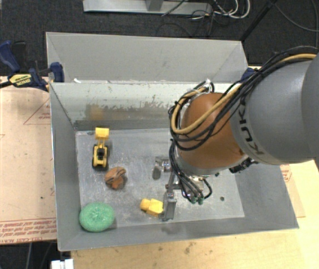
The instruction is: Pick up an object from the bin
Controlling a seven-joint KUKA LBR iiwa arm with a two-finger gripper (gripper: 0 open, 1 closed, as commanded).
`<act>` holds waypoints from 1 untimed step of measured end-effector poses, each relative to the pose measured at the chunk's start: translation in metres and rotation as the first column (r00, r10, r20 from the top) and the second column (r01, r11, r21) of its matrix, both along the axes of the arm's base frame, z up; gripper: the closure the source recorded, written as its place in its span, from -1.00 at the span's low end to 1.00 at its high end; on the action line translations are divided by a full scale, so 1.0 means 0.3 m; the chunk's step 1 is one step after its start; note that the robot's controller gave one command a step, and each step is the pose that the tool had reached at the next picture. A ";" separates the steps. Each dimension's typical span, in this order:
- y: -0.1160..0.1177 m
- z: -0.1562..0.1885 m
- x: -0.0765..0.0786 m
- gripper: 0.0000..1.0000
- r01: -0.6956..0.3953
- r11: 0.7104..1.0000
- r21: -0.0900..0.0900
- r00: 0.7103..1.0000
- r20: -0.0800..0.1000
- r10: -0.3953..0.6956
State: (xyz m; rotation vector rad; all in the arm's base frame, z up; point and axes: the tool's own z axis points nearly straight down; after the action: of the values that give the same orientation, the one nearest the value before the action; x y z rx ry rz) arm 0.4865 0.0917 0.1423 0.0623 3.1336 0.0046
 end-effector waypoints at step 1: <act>-0.009 -0.234 -0.004 -1.00 -0.006 1.000 0.002 1.000 0.014 0.005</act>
Offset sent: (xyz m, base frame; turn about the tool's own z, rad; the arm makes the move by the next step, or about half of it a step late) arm -0.0044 -0.0126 -0.0723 0.0609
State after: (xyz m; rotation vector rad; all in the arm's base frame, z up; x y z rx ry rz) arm 0.4854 0.0890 0.0721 0.0535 3.1201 0.0089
